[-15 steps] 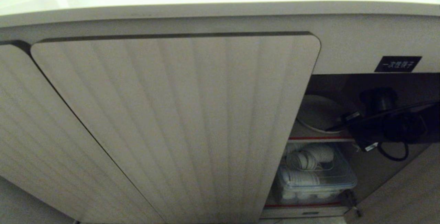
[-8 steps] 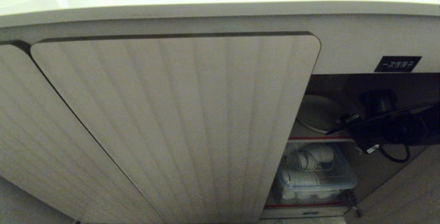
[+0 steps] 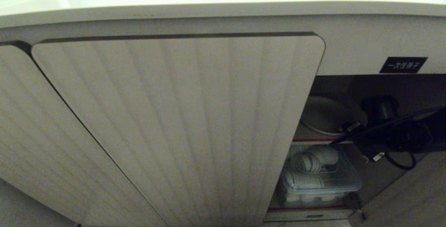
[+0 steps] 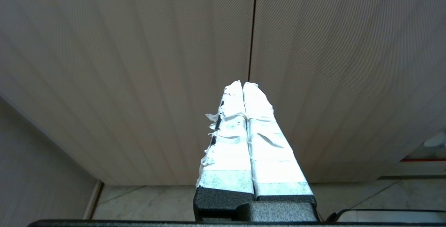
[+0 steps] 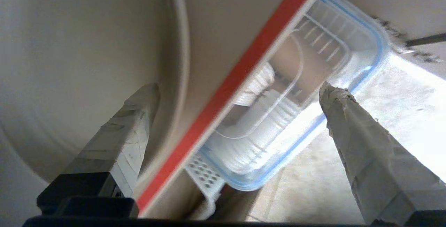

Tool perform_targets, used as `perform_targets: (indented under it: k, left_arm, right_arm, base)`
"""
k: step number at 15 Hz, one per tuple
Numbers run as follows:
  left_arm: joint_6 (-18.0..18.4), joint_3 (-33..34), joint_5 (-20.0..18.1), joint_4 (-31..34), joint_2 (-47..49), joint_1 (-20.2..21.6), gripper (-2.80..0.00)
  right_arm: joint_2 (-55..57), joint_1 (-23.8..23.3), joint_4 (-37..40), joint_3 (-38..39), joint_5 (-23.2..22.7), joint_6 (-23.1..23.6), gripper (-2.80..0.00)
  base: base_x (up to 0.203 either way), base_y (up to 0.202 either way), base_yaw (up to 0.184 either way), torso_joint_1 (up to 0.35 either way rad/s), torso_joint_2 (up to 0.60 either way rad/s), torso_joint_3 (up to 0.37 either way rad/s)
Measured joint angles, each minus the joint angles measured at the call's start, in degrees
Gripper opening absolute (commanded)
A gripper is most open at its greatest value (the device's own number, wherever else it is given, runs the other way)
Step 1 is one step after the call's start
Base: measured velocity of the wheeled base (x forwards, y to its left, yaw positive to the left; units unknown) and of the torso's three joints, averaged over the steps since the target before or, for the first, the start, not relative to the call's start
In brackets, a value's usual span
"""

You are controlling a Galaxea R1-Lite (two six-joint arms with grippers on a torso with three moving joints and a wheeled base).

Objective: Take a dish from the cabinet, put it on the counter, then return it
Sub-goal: Put it back into the cabinet

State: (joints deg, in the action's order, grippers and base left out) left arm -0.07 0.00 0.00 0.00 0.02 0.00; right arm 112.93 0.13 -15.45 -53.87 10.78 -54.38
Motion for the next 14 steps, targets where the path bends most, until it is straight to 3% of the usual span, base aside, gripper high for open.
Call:
perform_targets:
  k: [14]
  left_arm:
    - [0.0, 0.0, 0.0, 0.0, 0.0, 0.0, -2.8]
  right_arm:
    - [-1.0, 0.5, -0.78, 0.95, 4.6, 3.82, 0.0]
  base:
    - [0.0, 0.0, 0.0, 0.0, 0.0, 0.0]
